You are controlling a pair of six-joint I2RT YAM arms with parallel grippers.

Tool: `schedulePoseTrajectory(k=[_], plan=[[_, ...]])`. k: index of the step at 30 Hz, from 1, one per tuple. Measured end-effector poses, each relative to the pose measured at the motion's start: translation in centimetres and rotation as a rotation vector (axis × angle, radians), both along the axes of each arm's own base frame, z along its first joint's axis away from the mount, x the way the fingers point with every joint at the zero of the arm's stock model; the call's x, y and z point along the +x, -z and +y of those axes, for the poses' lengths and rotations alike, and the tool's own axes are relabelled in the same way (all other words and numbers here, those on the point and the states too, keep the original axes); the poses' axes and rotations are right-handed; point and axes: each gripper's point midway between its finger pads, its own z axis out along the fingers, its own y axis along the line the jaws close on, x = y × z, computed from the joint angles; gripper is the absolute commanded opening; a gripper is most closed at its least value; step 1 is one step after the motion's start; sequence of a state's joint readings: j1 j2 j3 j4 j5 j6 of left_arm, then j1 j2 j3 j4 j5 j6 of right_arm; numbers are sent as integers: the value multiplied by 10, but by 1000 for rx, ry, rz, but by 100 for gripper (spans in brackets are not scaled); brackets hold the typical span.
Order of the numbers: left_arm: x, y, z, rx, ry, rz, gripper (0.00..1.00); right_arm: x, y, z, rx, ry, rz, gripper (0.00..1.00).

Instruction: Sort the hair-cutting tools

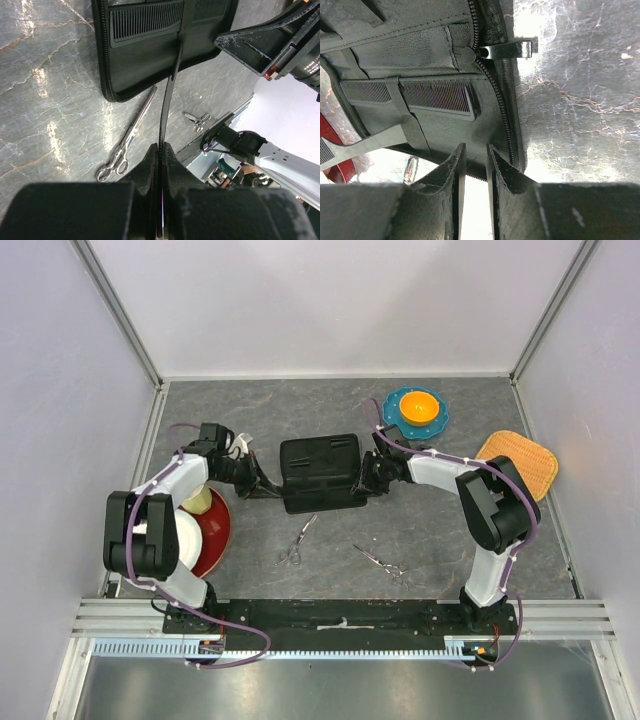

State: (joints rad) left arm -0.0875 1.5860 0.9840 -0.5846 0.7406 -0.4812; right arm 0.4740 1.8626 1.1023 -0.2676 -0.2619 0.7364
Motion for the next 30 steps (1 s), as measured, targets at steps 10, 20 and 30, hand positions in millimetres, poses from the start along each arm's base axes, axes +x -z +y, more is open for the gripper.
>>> schedulePoseTrajectory(k=[10,20,30], plan=[[-4,31,-8,-15,26,67,2,0,0,1,4,-2,4,31],[-6,60,-20,-13,63,127,5,2,-2,1,1,-1,0,30],[10,67,-44,-6,112,139,3,10,-4,3,-24,9,-23,32]])
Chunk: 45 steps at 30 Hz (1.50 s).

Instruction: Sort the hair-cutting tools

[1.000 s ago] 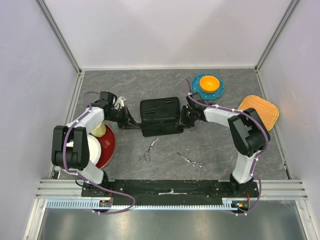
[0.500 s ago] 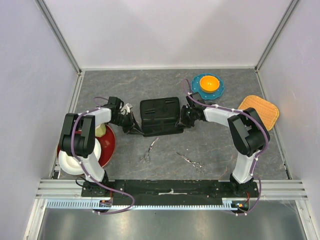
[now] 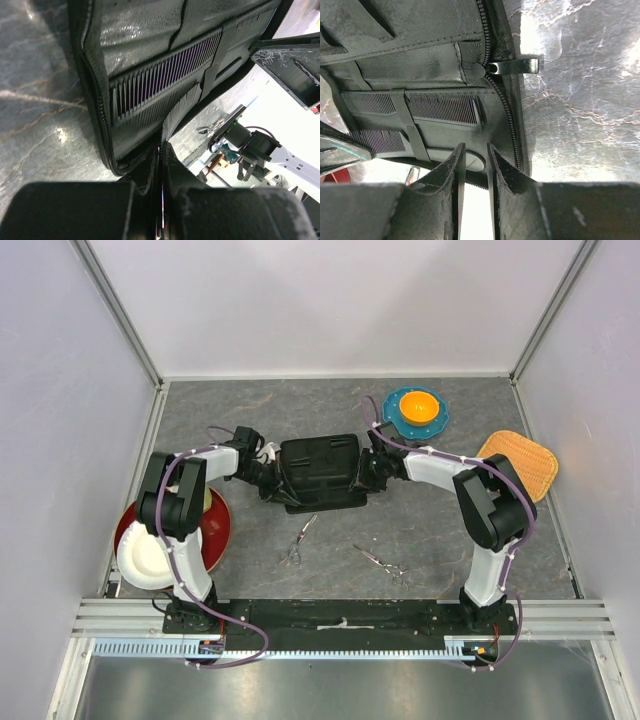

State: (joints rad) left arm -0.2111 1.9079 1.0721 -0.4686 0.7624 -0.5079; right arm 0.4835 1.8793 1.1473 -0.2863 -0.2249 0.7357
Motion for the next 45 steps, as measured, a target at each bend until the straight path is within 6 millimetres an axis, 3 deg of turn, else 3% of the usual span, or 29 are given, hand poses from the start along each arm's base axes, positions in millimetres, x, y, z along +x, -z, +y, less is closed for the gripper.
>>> schedulePoseTrajectory(k=[5,10,14,22,30,42,45], plan=[[1,3,-3,3,7,8,2,5,-5,-9,-54,25,-36,38],[0,6,-5,6,7,22,2,14,-27,-19,-90,54,-116,43],[-1,8,-7,6,8,33,2,21,-40,-26,-116,65,-172,42],[-1,9,-10,5,5,46,2,17,-11,-32,-175,49,-123,35],[-2,11,-17,-4,7,61,2,14,5,-33,-191,38,-90,32],[0,10,-28,-28,-10,72,3,16,7,-24,-125,66,-106,31],[0,11,-29,-33,-12,72,22,16,6,-24,-121,70,-106,31]])
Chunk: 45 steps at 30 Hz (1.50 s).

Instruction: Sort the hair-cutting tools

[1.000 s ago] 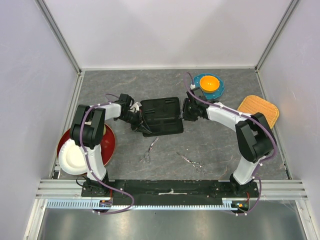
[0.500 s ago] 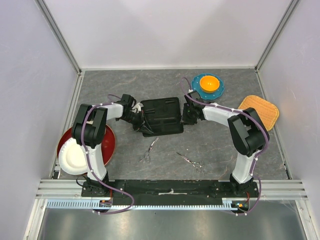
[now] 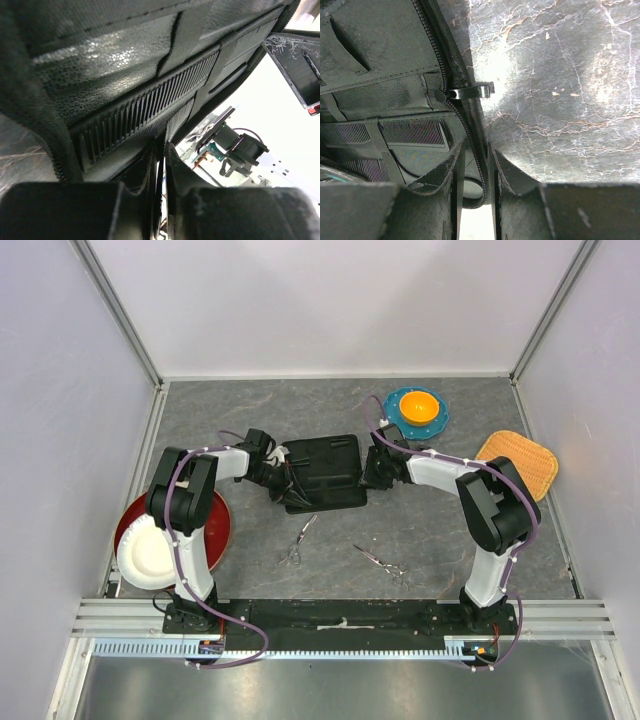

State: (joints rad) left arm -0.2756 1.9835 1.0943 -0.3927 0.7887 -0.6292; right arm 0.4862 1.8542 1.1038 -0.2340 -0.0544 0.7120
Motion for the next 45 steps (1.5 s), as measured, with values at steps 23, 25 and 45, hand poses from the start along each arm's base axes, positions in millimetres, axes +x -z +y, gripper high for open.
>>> schedulePoseTrajectory(k=[23,25,45], plan=[[0,-20,17,172,-41,-105,98,3,-1,2,15,18,-5,38],[-2,-20,24,211,-43,-109,97,3,-1,2,15,18,-6,38],[8,-57,67,440,-65,-274,85,-1,-5,0,-14,-25,-15,43]])
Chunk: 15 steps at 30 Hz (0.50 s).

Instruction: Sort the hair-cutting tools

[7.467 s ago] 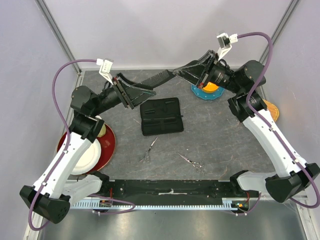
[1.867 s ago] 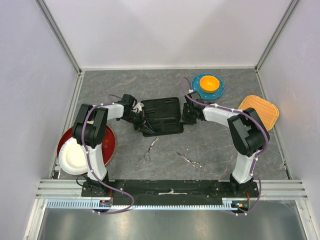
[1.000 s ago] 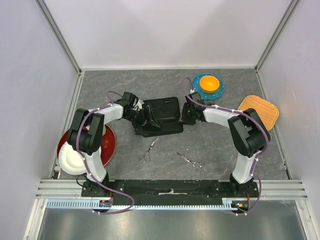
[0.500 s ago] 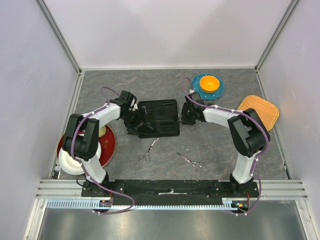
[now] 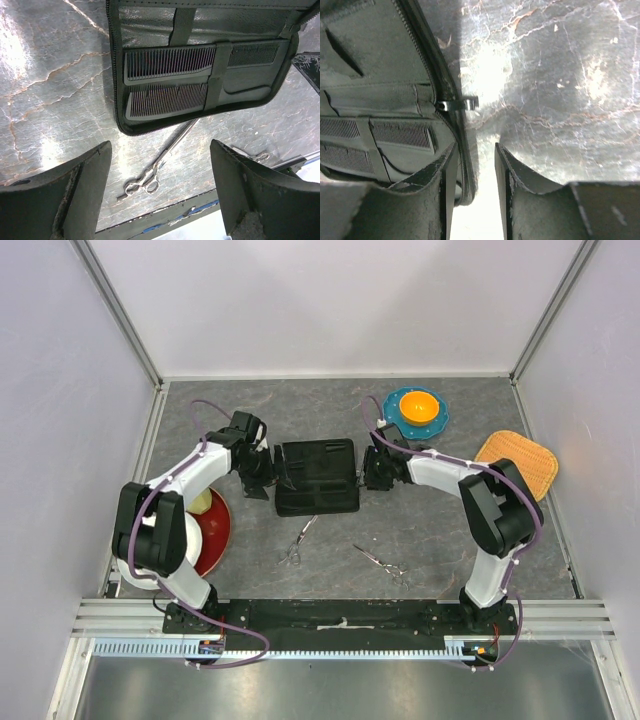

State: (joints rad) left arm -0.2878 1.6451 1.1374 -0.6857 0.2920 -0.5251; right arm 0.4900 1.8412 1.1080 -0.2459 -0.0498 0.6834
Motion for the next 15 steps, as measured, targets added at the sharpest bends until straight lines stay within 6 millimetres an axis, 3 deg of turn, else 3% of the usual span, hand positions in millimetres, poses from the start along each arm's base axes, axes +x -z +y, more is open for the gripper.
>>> schedulePoseTrajectory(k=[5,9,15], plan=[[2,-8,-1,-9,19,-36,85,-12,-20,-3,-23,-87,-19,49],[5,-20,0,-13,24,-95,85,-28,-35,9,-50,-206,-43,56],[13,-30,12,36,4,-213,88,-84,-34,37,-145,-426,-20,59]])
